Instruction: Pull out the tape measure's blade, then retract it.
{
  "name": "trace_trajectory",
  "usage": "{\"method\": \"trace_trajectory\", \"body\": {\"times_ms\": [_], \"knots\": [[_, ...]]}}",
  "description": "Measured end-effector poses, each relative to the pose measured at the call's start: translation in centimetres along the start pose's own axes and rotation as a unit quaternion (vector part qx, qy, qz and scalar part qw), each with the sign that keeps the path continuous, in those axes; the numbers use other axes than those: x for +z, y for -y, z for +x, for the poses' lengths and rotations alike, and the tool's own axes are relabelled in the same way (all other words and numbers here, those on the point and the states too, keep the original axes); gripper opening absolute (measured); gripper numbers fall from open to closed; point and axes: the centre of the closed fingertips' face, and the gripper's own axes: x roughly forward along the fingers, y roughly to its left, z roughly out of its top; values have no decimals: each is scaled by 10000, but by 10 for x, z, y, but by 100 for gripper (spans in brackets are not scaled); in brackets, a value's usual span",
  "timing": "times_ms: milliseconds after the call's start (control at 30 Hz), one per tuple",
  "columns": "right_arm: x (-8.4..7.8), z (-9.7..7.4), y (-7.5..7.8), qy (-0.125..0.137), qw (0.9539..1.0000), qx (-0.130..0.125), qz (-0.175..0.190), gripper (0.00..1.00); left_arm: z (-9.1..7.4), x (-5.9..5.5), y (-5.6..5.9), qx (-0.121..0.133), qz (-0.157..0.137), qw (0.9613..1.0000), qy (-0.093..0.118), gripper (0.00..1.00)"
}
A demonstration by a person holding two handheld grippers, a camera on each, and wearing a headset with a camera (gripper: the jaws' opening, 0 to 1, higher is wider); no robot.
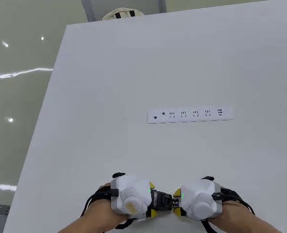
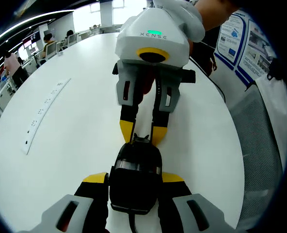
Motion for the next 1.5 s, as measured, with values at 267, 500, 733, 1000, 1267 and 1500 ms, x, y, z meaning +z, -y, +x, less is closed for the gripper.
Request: {"method": "trace_trajectory", "body": {"times_ms": [267, 500, 733, 1000, 1267, 1500], "knots": [[1, -1, 1, 28, 10000, -25, 11, 17, 1, 0, 0, 10, 32, 10000, 17, 37], [0, -1, 1, 41, 10000, -21, -29, 16, 1, 0, -1, -15, 58, 10000, 55, 36], [0, -1, 0, 45, 9999, -23, -130, 15, 2, 0, -1, 53, 270, 9996, 50, 35], [0, -2, -1, 73, 9999, -27, -150, 14, 1, 0, -1, 68, 344, 9993, 94, 34], [-1, -4, 0, 59, 9999, -49, -153, 14, 1, 0, -1, 93, 353, 9993, 95, 34], [-2, -4, 0, 39, 9998, -56, -164, 13, 1, -1, -1, 121, 343, 9993, 106, 33]]}}
